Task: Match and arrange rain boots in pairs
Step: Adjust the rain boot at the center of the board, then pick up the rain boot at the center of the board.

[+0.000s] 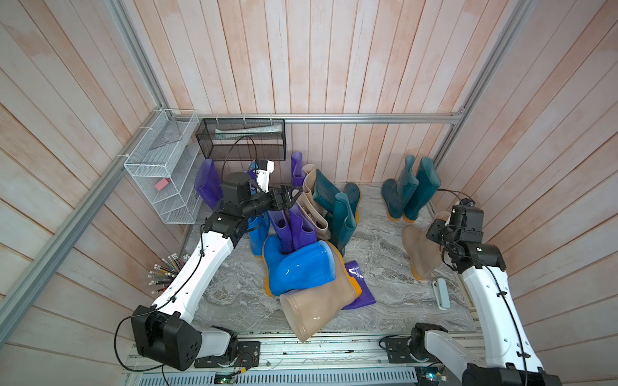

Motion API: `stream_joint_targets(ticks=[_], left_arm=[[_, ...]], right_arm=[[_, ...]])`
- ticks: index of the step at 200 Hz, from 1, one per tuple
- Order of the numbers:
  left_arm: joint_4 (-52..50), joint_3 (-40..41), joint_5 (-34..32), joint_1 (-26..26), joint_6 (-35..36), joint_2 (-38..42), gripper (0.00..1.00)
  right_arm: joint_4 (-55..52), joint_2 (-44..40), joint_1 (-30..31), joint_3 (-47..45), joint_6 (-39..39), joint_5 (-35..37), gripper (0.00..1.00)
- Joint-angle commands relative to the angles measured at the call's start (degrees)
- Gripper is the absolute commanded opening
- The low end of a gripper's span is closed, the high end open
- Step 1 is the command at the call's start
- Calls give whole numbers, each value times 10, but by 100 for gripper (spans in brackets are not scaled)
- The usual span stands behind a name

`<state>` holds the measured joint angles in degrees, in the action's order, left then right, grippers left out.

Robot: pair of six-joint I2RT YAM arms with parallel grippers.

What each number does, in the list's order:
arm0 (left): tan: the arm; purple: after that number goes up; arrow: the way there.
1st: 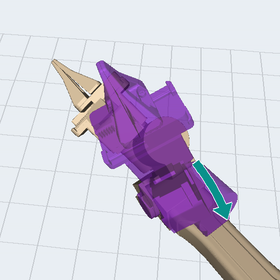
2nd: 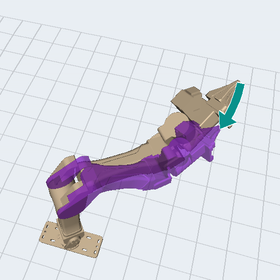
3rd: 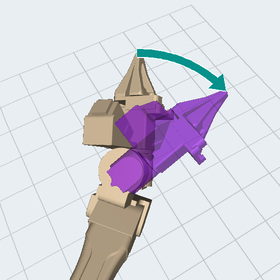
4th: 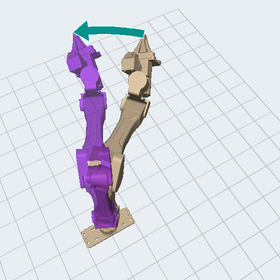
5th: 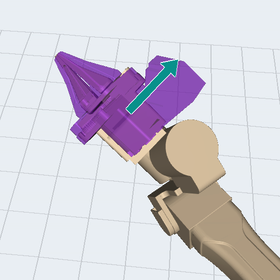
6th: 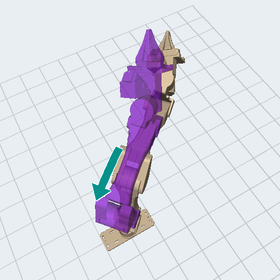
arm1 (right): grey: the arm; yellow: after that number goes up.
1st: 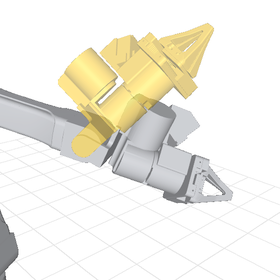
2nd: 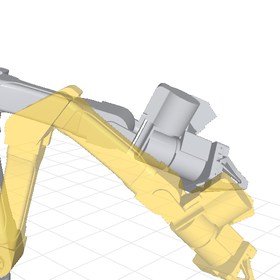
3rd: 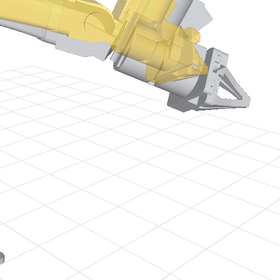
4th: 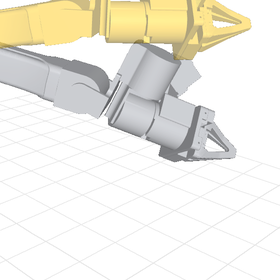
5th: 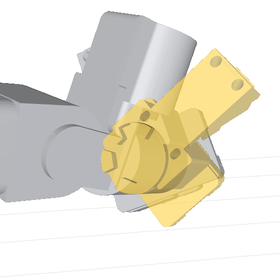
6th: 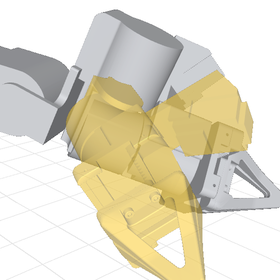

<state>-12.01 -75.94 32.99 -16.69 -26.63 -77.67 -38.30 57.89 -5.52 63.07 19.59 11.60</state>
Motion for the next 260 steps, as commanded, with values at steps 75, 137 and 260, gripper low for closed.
stream_joint_targets(ticks=[75,137,260], left_arm=[[8,8,-1,-2,0,13,93],[-21,13,-143,2,-2,25,94],[-7,58,-261,95,-63,51,99]], right_arm=[[-19,-35,0,98,-6,-38,70],[-92,22,312,235,41,75,63],[-142,332,930,212,256,271,79]])
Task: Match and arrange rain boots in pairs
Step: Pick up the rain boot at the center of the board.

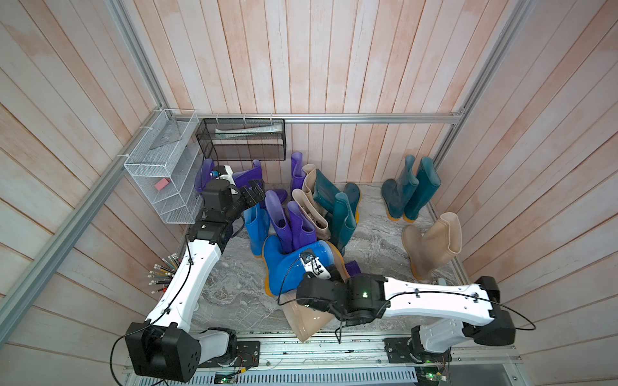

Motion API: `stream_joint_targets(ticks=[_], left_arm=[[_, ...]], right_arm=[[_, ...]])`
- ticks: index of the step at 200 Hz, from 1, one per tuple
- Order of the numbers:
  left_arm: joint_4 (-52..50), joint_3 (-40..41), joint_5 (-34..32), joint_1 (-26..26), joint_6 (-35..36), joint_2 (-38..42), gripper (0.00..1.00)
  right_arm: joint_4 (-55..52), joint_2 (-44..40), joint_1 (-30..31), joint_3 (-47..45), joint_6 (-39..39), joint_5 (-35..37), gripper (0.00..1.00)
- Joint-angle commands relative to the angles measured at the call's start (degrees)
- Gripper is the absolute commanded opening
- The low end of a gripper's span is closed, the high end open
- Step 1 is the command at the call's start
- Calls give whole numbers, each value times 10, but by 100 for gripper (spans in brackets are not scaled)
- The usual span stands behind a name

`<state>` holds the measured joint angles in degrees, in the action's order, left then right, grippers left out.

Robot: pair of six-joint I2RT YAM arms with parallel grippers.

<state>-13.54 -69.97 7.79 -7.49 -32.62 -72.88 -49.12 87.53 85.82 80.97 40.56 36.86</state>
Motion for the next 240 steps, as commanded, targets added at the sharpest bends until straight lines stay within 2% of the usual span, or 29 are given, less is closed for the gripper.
stream_joint_targets(ticks=[1,58,84,102,114,122,134,140,162,215,240], left_arm=[[8,-2,-9,3,-3,3,99],[24,14,-36,3,2,27,99],[29,17,-26,4,-1,27,99],[32,19,-20,4,-2,26,99],[32,19,-21,4,-1,25,99],[32,18,-23,3,1,25,99],[33,18,-24,4,2,25,99],[32,19,-25,4,4,25,99],[31,18,-29,4,5,25,99],[33,18,-25,4,6,23,99],[35,18,-20,4,6,23,98]], right_arm=[[-33,38,17,34,46,18,79],[7,131,54,87,29,-39,81],[-56,162,55,97,81,-25,81],[-126,184,55,112,128,-3,77],[-183,194,56,122,172,20,70],[-211,195,56,123,195,30,60],[-253,191,57,124,236,49,32],[-267,184,59,123,252,57,22],[-307,144,69,110,293,73,0],[-306,-70,73,-40,380,53,0],[-307,-173,57,-88,393,58,0]])
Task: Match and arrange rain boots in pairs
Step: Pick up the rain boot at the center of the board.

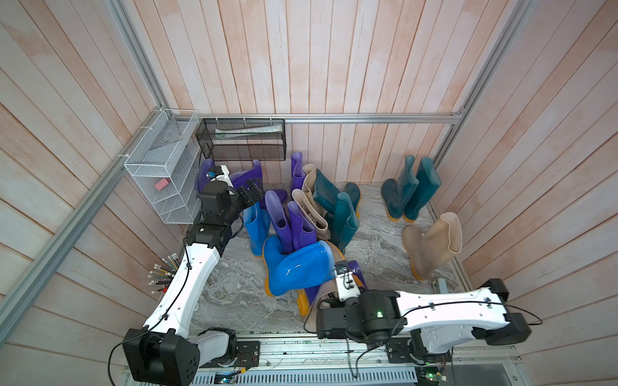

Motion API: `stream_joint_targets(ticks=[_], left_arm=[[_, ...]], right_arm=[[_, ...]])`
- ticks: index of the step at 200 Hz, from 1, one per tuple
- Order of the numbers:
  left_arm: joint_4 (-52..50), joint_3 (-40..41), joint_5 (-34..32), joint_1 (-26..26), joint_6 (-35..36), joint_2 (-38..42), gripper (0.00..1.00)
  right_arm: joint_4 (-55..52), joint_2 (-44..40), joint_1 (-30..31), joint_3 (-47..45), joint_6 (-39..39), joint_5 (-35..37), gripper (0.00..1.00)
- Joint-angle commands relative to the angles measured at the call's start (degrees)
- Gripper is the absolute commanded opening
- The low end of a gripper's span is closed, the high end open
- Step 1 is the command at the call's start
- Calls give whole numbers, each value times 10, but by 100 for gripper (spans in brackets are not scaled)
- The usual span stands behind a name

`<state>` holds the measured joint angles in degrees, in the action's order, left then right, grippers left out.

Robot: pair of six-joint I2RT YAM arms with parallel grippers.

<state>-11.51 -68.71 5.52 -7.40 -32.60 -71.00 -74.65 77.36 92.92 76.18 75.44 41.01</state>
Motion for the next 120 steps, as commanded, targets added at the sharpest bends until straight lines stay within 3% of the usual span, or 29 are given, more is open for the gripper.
stream_joint_targets(ticks=[1,64,89,120], left_arm=[[14,5,3,3,6,4,98],[19,-1,36,-19,16,4,93],[11,-8,7,-59,53,13,93],[20,1,-11,-66,62,23,93]], right_arm=[[-52,-75,-15,-40,45,17,0],[-51,-136,-108,27,-66,70,0],[-52,-176,-148,66,-116,96,0],[-51,-220,-184,99,-172,103,0]])
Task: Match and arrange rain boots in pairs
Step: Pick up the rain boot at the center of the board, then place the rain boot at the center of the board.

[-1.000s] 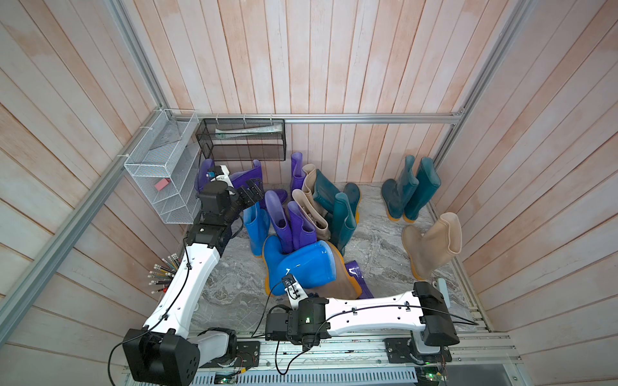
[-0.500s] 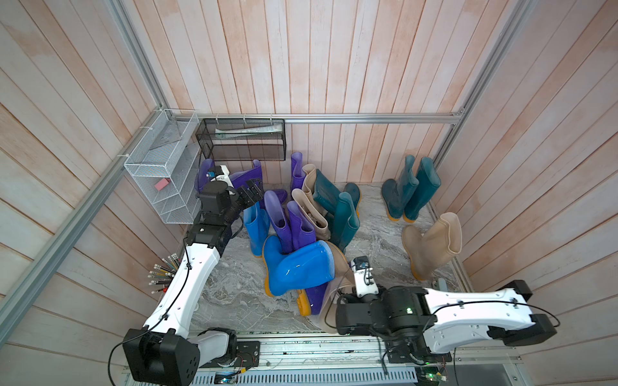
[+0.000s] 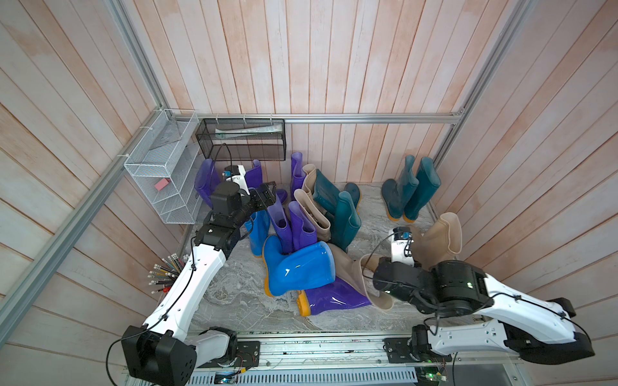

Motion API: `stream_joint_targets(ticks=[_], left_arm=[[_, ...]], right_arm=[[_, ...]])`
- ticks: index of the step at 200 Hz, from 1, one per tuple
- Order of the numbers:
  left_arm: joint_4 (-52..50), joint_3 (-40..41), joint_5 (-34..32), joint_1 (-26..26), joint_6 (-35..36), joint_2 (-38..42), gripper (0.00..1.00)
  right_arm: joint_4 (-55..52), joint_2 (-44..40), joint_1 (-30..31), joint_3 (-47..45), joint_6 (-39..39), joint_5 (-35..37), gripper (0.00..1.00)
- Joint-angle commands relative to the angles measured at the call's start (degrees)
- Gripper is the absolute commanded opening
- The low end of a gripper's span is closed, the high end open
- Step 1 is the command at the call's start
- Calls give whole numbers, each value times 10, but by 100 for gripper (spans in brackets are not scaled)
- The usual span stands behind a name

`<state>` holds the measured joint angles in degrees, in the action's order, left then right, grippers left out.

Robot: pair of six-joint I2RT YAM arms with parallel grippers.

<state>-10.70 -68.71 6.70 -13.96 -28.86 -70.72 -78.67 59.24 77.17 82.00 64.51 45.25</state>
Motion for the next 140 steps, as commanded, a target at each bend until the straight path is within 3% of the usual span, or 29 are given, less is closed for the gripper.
stream_joint_targets(ticks=[1,20,73,114,140], left_arm=[[12,1,-23,0,25,20,93],[13,1,-20,0,25,20,93],[22,3,1,0,17,14,93],[23,3,17,-1,10,8,93],[23,2,28,-3,6,4,93]], right_arm=[[-11,-39,-29,42,-65,60,0],[-12,-47,-52,53,-99,40,0],[-11,-85,-58,26,-78,34,0],[-11,-74,-64,11,-47,91,0],[-3,-63,-110,-2,-51,116,0]])
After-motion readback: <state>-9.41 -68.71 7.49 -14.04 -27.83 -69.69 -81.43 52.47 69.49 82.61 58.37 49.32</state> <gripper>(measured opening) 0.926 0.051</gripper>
